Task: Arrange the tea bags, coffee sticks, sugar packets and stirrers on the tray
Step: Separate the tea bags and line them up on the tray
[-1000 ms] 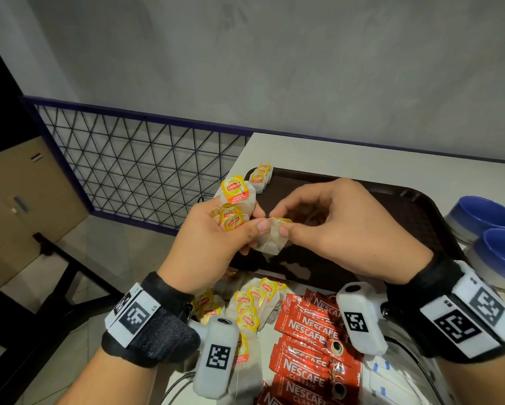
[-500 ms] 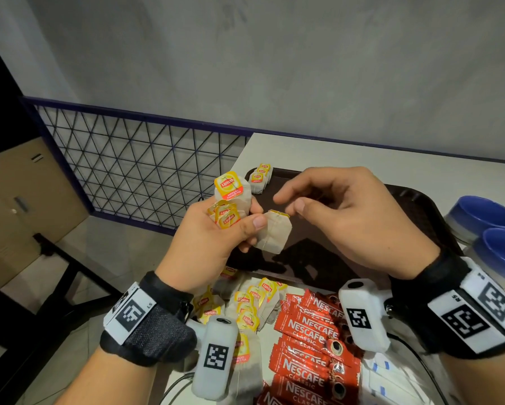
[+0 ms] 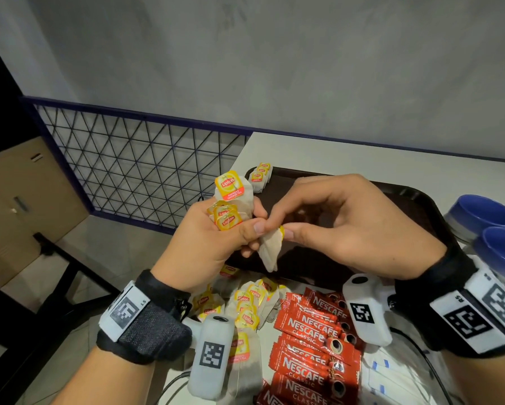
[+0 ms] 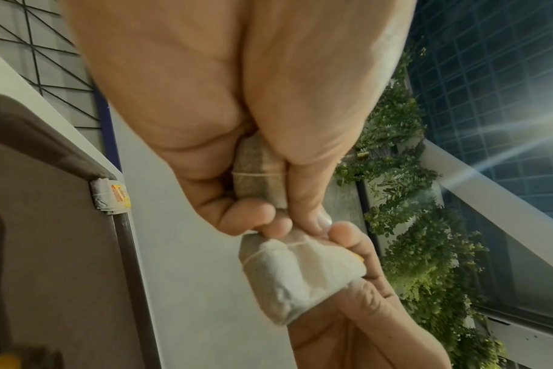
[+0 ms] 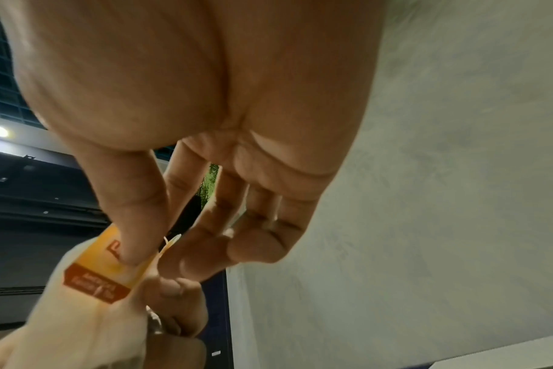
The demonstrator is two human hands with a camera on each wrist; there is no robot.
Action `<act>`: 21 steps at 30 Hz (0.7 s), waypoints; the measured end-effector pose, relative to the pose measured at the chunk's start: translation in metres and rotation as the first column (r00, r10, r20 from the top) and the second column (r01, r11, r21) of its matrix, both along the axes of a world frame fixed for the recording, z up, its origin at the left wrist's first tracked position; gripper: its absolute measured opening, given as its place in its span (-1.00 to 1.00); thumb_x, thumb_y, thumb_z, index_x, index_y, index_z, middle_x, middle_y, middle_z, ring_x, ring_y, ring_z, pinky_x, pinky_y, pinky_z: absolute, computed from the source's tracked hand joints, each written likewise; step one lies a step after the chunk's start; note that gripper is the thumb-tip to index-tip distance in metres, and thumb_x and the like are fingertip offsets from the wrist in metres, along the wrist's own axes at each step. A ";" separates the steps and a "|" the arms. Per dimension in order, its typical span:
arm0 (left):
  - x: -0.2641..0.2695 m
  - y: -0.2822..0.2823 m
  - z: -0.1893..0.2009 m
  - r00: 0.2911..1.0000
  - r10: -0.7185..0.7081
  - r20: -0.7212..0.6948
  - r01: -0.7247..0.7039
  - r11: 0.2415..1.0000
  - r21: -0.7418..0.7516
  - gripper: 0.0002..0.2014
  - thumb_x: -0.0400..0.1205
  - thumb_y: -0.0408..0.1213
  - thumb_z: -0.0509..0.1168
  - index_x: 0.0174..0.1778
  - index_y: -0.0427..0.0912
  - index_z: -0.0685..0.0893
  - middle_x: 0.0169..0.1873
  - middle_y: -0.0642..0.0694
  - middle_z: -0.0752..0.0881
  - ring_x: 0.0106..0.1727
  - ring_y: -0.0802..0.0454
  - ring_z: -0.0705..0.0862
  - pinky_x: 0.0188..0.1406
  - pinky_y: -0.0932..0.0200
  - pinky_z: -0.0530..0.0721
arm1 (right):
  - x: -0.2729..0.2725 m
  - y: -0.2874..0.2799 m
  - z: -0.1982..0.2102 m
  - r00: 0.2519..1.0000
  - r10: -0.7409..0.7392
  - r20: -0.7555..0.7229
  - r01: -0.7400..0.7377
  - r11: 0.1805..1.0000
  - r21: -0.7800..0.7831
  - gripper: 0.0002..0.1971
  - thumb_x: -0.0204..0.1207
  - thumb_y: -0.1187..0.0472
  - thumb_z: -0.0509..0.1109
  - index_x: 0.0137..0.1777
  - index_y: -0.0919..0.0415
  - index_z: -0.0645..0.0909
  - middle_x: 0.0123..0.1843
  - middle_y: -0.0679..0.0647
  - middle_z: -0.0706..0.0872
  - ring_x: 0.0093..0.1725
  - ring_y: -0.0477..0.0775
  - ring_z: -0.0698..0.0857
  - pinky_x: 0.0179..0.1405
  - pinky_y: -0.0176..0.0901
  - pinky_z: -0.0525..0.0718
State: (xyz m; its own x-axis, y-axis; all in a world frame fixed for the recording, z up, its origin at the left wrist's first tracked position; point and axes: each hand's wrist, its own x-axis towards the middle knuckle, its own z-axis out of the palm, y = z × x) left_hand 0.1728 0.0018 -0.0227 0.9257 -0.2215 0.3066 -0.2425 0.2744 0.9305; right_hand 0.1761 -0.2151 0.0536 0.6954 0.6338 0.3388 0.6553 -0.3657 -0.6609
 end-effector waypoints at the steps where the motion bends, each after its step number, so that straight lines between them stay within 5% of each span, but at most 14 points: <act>1: 0.000 0.000 0.000 1.000 0.002 0.002 -0.002 1.000 -0.001 -0.89 0.47 -0.25 0.52 -0.10 -0.07 0.82 -0.35 -0.12 0.72 -0.37 0.03 0.66 -0.43 0.25 0.63 | 0.001 0.000 0.000 1.000 -0.009 0.013 0.009 1.000 -0.008 -0.79 0.51 0.33 0.63 0.00 -0.01 0.87 -0.01 -0.12 0.80 0.06 0.07 0.77 0.08 -0.04 0.72; 8: 0.003 0.001 -0.001 0.995 0.099 0.012 -0.099 0.994 0.033 -0.71 0.51 -0.20 0.54 -0.04 -0.35 0.72 -0.24 -0.24 0.68 -0.33 -0.03 0.63 -0.38 0.20 0.59 | 0.002 -0.002 -0.002 0.992 -0.126 -0.013 0.126 0.992 0.019 -0.85 0.52 0.31 0.60 -0.09 0.01 0.83 -0.12 -0.07 0.85 -0.08 0.03 0.81 -0.01 0.11 0.76; 11: 0.003 0.000 -0.002 0.995 0.100 0.001 -0.100 0.994 0.042 -0.83 0.61 -0.27 0.44 -0.06 -0.35 0.72 -0.32 -0.14 0.70 -0.34 0.00 0.62 -0.41 0.21 0.57 | 0.005 -0.002 -0.005 0.978 -0.198 -0.062 0.201 0.978 0.060 -0.84 0.51 0.33 0.60 -0.08 0.01 0.84 -0.19 -0.05 0.85 -0.17 -0.02 0.81 -0.02 0.01 0.78; 17: 0.002 -0.005 -0.006 0.991 0.095 -0.090 -0.078 0.981 0.177 -0.71 0.42 0.02 0.55 -0.15 -0.14 0.83 -0.28 -0.11 0.79 -0.34 0.01 0.67 -0.40 0.18 0.61 | 0.009 -0.001 -0.006 0.956 -0.222 -0.192 0.252 0.956 0.151 -0.80 0.48 0.45 0.58 -0.07 0.12 0.76 -0.24 0.13 0.81 -0.31 0.20 0.76 -0.12 0.23 0.83; 21: 0.001 -0.005 -0.008 0.994 0.088 -0.065 -0.064 0.951 0.301 -0.63 0.42 -0.09 0.68 0.04 -0.22 0.85 -0.26 -0.12 0.83 -0.31 0.01 0.68 -0.34 0.12 0.63 | 0.007 0.000 -0.004 0.953 -0.212 -0.215 0.255 0.948 0.193 -0.82 0.52 0.48 0.55 -0.03 0.19 0.81 -0.21 0.24 0.82 -0.23 0.37 0.80 -0.13 0.30 0.83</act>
